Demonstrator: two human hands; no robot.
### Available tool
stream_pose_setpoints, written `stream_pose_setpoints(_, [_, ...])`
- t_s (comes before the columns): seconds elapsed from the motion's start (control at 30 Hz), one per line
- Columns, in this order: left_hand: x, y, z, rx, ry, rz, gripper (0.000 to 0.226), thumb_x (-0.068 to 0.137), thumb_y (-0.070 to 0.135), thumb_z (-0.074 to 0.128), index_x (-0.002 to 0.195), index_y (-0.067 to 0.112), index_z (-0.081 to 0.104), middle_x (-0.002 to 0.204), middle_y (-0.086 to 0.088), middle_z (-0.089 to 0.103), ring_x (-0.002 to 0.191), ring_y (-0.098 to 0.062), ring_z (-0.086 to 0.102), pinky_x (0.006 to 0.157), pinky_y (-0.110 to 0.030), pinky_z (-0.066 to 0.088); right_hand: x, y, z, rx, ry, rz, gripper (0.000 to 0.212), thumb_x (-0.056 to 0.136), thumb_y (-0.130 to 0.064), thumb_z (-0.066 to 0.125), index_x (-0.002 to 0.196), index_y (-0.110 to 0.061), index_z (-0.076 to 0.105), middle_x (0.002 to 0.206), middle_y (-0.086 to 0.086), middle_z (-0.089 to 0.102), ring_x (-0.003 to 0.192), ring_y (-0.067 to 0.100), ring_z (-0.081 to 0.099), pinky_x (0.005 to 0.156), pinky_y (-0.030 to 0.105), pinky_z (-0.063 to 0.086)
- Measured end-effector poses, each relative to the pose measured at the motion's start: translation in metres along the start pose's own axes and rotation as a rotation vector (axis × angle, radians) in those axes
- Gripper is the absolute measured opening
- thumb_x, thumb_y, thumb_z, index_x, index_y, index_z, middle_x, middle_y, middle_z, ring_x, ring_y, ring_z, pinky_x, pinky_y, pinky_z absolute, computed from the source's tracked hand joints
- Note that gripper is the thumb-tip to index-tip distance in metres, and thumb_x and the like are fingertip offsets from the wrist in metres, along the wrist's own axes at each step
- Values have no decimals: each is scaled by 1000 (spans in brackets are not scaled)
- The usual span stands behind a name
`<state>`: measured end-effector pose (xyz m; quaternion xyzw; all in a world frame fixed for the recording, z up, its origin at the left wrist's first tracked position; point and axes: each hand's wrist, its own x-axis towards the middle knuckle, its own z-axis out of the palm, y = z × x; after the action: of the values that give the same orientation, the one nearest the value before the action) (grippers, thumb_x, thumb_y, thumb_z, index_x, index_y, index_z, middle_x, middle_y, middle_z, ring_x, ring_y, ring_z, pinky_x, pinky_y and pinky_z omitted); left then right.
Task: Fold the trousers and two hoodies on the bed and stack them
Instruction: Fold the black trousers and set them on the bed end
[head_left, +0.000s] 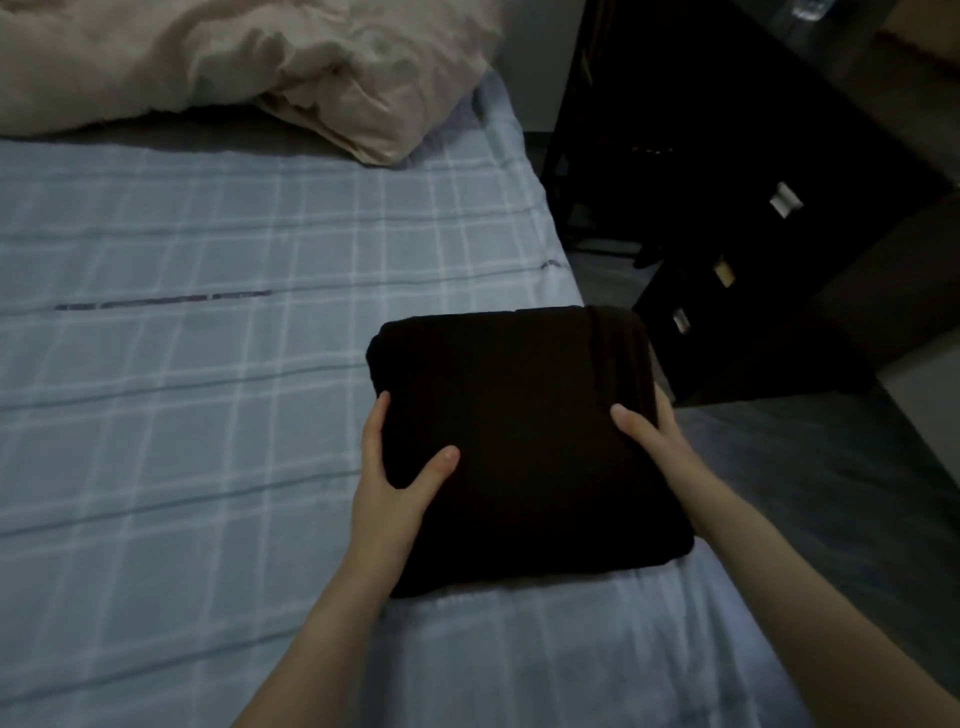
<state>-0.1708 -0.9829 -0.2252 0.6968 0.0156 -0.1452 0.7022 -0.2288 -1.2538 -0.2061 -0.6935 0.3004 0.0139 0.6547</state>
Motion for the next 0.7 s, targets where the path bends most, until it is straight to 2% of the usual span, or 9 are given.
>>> stream_pose_setpoints(0.1, [1,-1,0,16,2,8,84,66,58,76,135,69,28,131,39,41,120,7,47,90,-22,43,0,5,-5,-2,20,-17,99,60,-73,76,144,-62,24,116,-40,41,100,-12,52,74,14,42])
stream_pose_setpoints(0.23, [2,2,4,32,9,66,86,64,64,79,134,68,30,133,43,42,119,16,46,88,-18,42,2,0,-11,-22,31,-89,89,64,-72,76,135,-74,23,113,-54,44,102,-23,53,73,9,47])
stream_pose_setpoints(0.27, [2,0,6,39,15,72,85,65,64,79,135,68,30,132,44,42,118,19,46,88,-17,42,3,1,-12,-27,31,-84,88,63,-74,76,134,-75,24,115,-52,45,106,-18,54,76,11,46])
stream_pose_setpoints(0.33, [4,-2,10,40,20,51,83,67,60,78,135,67,30,130,44,41,115,18,46,87,-17,41,5,5,-14,-19,30,-45,97,60,-76,76,141,-66,23,129,-35,44,113,-3,53,82,20,43])
stream_pose_setpoints(0.4, [6,-2,11,55,12,39,83,68,55,75,136,66,28,128,43,40,113,18,45,85,-17,41,8,7,-13,-18,18,-12,106,61,-73,76,148,-56,19,135,-21,41,108,0,51,81,23,44])
stream_pose_setpoints(0.5, [5,1,10,63,8,29,84,68,53,74,136,66,28,127,43,40,110,20,45,84,-15,41,6,4,-13,-25,24,-56,108,58,-75,76,146,-61,16,120,-39,38,99,-11,51,72,12,43])
stream_pose_setpoints(0.6, [1,3,11,69,27,49,83,64,58,74,133,70,29,123,51,39,108,26,44,83,-15,39,2,6,-14,-75,48,-159,104,60,-76,76,142,-69,13,117,-58,32,100,-31,46,70,4,45])
stream_pose_setpoints(0.63, [0,2,12,84,30,62,84,64,59,74,133,70,28,121,54,39,106,29,43,82,-14,39,3,9,-14,-76,51,-180,104,61,-75,76,142,-70,12,120,-57,30,100,-34,44,70,3,45])
stream_pose_setpoints(0.7, [0,1,15,106,28,66,85,64,61,72,135,70,26,114,60,37,100,34,42,80,-14,38,2,14,-13,-49,61,-172,106,61,-73,77,144,-67,11,128,-45,29,94,-35,45,65,1,45])
